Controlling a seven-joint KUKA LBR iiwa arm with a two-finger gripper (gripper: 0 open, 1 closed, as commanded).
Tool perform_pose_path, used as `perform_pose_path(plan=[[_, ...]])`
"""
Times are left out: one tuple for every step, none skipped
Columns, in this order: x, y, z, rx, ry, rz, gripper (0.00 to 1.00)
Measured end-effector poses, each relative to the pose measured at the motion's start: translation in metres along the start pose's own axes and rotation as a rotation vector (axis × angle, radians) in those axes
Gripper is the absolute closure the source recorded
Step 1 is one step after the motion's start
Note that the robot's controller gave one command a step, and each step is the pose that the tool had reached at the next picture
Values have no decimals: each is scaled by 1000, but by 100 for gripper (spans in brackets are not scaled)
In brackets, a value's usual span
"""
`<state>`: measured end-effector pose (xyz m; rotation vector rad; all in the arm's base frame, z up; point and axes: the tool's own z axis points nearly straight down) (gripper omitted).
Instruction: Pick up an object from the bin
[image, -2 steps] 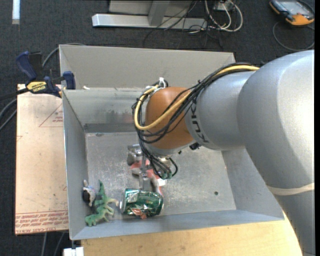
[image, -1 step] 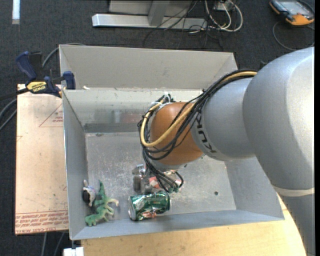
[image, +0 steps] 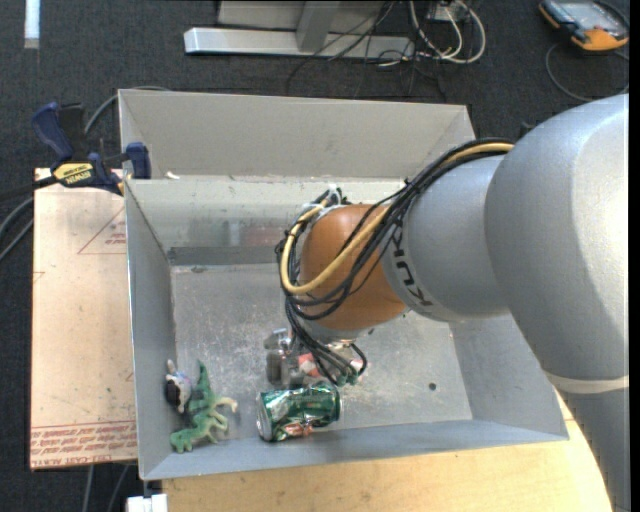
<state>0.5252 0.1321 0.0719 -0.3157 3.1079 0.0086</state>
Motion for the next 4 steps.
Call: perform_pose_path(plan=[[46, -63, -9, -3, -50, 15, 100], [23, -83, -7, 0, -36, -228, 0], [33, -85, 0, -1, -4, -226, 100], [33, -85, 0, -1, -4, -226, 100]])
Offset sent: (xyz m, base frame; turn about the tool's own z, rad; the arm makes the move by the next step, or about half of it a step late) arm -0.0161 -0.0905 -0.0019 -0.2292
